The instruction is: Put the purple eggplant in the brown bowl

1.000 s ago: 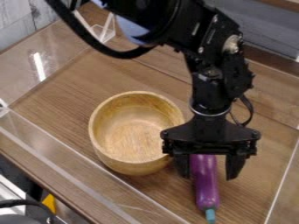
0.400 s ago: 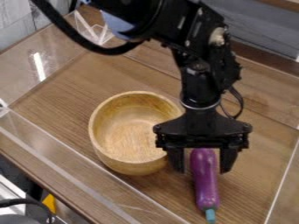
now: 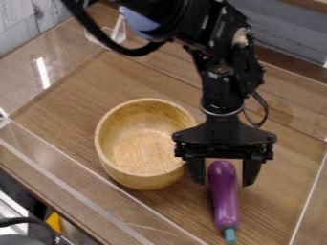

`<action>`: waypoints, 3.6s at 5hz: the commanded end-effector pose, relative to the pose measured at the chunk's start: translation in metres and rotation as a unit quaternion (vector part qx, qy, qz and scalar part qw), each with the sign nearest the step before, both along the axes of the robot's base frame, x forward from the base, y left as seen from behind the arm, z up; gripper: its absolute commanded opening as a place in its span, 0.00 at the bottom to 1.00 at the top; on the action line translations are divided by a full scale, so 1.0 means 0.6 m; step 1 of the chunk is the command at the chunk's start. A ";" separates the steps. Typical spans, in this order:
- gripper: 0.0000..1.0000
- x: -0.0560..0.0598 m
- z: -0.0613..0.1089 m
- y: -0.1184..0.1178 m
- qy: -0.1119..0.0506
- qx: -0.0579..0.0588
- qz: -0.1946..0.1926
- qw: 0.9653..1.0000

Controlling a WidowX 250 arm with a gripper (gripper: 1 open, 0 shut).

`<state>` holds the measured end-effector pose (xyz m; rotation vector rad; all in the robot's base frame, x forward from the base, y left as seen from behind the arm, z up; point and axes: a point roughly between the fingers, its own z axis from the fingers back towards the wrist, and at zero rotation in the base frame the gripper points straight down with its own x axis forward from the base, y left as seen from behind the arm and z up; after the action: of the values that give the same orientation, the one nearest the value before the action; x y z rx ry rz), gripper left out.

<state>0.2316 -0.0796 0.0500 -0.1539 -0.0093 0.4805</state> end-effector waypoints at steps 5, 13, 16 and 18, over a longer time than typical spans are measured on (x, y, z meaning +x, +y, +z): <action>1.00 0.041 0.017 -0.050 -0.020 0.000 0.039 0.999; 1.00 0.026 -0.006 -0.043 -0.035 0.019 -0.003 0.999; 1.00 0.028 -0.009 -0.048 -0.040 0.019 0.006 0.999; 0.00 0.035 -0.005 -0.044 -0.037 0.020 0.000 0.999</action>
<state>0.2411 -0.1042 0.0319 -0.0945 -0.0415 0.4657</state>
